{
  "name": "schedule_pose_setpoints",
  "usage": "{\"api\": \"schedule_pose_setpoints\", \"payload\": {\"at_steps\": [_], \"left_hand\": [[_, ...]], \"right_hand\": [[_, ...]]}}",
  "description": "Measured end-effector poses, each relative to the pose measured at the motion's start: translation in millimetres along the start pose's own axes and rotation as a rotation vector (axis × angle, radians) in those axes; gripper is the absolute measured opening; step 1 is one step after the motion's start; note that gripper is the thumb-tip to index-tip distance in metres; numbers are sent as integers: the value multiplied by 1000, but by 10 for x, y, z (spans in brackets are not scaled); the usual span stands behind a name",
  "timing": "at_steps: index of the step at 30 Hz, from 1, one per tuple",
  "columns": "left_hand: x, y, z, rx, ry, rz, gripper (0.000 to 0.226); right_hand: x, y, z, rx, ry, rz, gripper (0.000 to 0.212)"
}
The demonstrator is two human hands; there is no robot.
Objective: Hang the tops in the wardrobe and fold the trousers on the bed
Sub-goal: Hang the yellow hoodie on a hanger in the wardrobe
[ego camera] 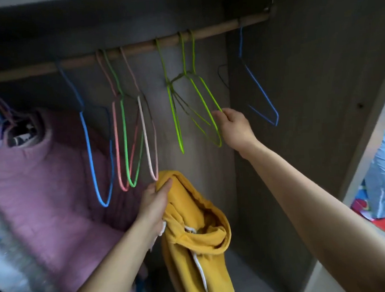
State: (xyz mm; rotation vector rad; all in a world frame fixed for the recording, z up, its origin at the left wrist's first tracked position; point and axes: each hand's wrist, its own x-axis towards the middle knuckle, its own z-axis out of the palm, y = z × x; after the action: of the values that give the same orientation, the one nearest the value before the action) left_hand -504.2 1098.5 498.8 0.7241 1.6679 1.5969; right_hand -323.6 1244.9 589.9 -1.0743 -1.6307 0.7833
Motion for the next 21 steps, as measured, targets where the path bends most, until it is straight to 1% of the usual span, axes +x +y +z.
{"api": "schedule_pose_setpoints", "payload": {"at_steps": [2,4,7,8,11,15,18,21], "left_hand": [[-13,-6,-7,0,-45,5,47],[-33,-11,-22,-4,-95,1,47],[-47,-48,-26,-6,-155,-15,23],[-43,-76,-20,-8,-167,-28,19],[-33,-186,19,-6,-201,-53,17],[-23,-370,102,22,-271,-73,31],[-38,-509,218,60,-324,-107,22],[-81,-655,395,77,-363,-166,24]], "right_hand": [[-9,-40,-16,-21,28,-12,24],[-60,-81,-21,-33,80,-46,26],[-223,-117,-63,-34,200,-85,30],[-296,-94,-96,-28,242,-99,30],[-602,83,-214,-16,352,-118,26],[-1158,394,-344,-55,434,-50,36],[-1595,576,-430,-66,489,1,39],[-2051,743,-506,-101,503,70,41]]}}
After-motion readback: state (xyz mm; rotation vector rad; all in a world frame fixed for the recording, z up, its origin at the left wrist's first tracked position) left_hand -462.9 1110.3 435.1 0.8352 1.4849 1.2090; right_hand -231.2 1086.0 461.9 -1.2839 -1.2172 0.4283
